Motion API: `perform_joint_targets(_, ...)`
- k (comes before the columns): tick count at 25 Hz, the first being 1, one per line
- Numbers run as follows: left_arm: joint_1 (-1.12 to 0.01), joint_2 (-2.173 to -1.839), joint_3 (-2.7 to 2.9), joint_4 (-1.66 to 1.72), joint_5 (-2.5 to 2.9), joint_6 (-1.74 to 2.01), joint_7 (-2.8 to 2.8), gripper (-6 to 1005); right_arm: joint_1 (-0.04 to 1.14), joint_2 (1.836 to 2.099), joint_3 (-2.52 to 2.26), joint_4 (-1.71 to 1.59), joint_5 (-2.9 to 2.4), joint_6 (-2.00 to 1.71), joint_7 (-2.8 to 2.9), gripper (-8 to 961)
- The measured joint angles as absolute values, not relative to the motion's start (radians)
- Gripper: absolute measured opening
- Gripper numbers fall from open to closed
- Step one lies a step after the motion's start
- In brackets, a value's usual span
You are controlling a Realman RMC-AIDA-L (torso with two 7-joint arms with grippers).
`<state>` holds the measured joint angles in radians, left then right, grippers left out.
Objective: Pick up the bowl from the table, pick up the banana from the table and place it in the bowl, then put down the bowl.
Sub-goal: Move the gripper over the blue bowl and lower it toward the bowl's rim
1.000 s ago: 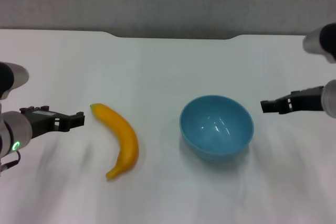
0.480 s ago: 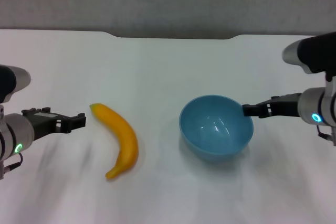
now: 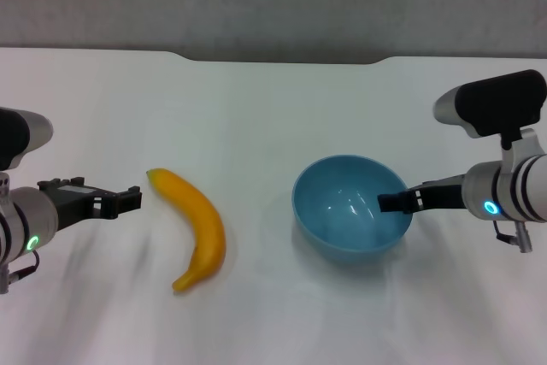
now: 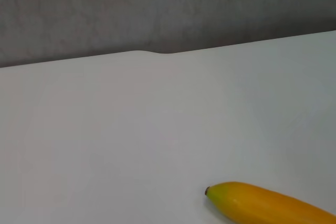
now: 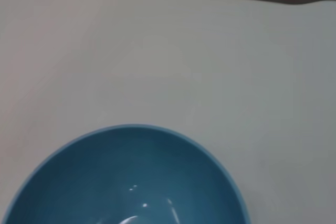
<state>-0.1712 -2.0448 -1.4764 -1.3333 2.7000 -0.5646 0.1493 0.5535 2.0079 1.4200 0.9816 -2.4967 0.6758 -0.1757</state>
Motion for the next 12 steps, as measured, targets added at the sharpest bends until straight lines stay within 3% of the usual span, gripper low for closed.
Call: perform_joint_targets(12, -0.172, -2.045, -1.461, -1.333, 2.698, -0.553, 0.147, 907, 0.611, 2.006, 1.403, 0.88, -2.401, 0.648, -0.174, 850)
